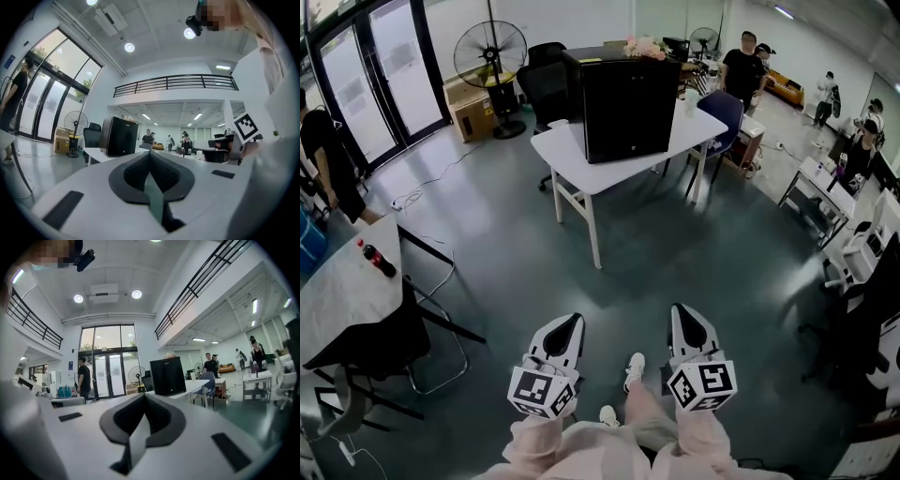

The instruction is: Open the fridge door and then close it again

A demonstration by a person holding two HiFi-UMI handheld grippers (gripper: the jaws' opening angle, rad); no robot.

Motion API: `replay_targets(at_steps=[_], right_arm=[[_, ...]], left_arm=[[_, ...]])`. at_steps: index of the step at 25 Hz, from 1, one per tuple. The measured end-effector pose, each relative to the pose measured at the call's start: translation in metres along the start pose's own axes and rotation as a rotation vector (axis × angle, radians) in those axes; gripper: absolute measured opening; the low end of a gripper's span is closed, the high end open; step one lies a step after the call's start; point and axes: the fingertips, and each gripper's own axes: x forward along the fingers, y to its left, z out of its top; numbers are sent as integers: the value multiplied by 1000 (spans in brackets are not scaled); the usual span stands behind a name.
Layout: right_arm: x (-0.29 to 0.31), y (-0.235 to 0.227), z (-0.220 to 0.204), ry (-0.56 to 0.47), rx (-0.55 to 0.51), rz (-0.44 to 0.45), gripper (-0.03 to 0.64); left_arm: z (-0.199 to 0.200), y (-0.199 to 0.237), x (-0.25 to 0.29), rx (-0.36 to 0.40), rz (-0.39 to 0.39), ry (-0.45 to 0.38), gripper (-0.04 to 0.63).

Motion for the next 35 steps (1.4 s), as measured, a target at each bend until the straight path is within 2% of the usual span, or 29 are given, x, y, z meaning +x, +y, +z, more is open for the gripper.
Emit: replay_targets(at_steps=[6, 12, 27, 35], right_arm=[[37, -7, -2, 10, -10, 26, 11], [95, -27, 8, 5, -19, 58, 11], [247, -114, 42, 16, -25, 134, 11], [291, -151, 33, 53, -24, 153, 11]], left_arm=[[-1, 22, 27, -6, 26, -12, 12], [6, 51, 75, -5, 59, -29, 12], [30, 97, 233, 13, 135, -47, 12], [23, 108, 278, 4, 181, -45, 11]])
